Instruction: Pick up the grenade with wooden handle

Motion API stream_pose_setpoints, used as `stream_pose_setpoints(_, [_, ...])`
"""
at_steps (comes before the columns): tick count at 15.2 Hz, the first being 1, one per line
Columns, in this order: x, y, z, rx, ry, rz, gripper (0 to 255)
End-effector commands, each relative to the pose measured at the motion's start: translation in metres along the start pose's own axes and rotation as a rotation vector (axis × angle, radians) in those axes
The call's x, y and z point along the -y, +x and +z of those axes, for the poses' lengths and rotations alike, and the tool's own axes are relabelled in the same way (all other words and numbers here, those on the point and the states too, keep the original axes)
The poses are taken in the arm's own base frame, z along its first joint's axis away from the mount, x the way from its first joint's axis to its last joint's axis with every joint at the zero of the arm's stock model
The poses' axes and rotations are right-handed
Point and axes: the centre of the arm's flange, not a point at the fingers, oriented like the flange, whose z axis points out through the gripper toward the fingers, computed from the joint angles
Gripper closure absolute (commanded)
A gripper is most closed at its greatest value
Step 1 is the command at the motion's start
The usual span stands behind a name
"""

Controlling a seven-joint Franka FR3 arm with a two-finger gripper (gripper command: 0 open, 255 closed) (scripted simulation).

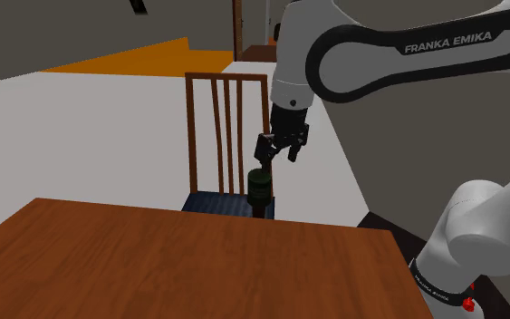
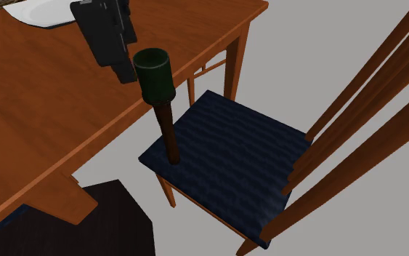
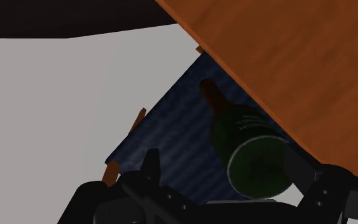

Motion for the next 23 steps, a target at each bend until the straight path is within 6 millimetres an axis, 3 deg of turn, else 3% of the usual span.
stream_pose_setpoints(1, [0.023, 0.010, 0.007, 0.001, 0.007, 0.011, 0])
stream_pose_setpoints(3, [0.039, 0.016, 0.012, 0.001, 0.011, 0.018, 0])
stream_pose_setpoints(10, [0.037, 0.013, 0.051, 0.001, 0.011, 0.018, 0])
stream_pose_setpoints(12, [0.037, 0.013, 0.051, 0.001, 0.011, 0.018, 0])
stream_pose_setpoints(13, [0.037, 0.013, 0.051, 0.001, 0.011, 0.018, 255])
stream_pose_setpoints(23, [0.037, 0.013, 0.046, 0.001, 0.011, 0.018, 255])
